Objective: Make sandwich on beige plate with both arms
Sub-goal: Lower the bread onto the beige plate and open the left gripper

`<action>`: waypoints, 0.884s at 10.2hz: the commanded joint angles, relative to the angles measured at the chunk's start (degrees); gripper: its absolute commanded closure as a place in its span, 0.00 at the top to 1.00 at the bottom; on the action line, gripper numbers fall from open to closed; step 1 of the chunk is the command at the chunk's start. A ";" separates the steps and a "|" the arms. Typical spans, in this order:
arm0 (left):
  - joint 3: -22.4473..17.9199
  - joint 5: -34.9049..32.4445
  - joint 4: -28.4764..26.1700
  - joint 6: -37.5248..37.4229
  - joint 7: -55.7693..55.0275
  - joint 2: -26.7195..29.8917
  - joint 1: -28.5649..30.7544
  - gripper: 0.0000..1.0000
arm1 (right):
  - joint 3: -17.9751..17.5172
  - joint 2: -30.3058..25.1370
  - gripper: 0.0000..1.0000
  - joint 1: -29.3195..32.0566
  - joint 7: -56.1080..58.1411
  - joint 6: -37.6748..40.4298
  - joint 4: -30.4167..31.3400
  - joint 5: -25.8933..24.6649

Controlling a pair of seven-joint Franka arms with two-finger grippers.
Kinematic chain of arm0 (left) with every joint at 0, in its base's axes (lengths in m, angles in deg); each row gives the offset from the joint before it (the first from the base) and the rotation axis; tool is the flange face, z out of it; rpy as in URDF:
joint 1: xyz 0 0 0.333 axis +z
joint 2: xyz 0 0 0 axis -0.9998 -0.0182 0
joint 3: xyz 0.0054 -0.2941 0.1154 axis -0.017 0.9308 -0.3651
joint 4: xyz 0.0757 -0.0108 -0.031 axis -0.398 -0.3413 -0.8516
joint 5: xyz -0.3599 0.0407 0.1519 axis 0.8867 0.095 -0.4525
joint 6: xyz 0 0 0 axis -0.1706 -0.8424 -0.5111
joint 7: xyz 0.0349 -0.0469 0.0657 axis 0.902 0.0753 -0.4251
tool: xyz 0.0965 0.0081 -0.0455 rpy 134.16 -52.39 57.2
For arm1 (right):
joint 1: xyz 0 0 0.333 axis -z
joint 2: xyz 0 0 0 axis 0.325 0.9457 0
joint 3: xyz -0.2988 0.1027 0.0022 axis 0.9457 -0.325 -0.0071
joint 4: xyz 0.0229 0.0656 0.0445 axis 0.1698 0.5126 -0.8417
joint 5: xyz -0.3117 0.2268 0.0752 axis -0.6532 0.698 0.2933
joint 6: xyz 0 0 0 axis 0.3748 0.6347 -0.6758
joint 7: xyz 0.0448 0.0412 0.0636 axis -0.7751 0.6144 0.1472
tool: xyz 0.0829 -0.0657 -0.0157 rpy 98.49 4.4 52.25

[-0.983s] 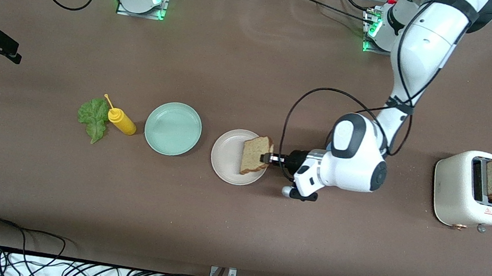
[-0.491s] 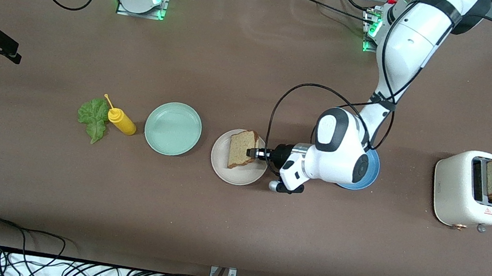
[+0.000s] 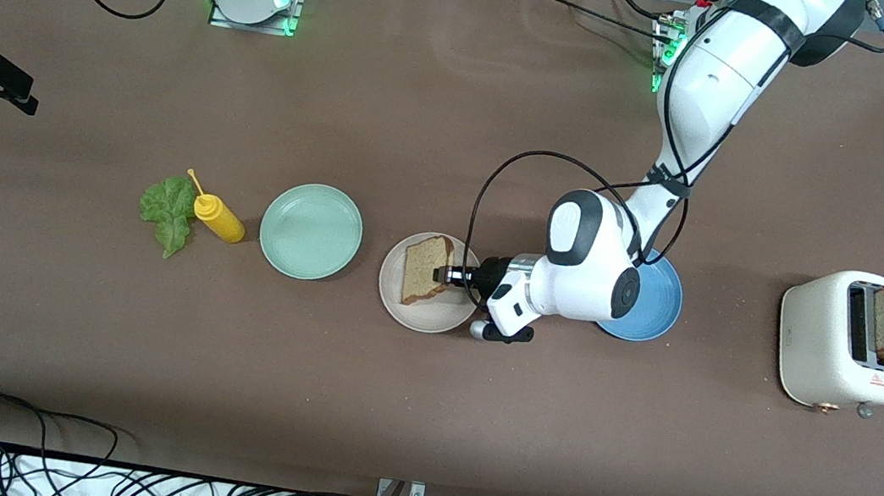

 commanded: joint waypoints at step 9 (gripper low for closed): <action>-2.33 -12.77 -0.06 -3.91 0.24 1.66 3.93 1.00 | 0.10 -0.07 1.00 0.16 -0.51 0.60 -0.10 0.25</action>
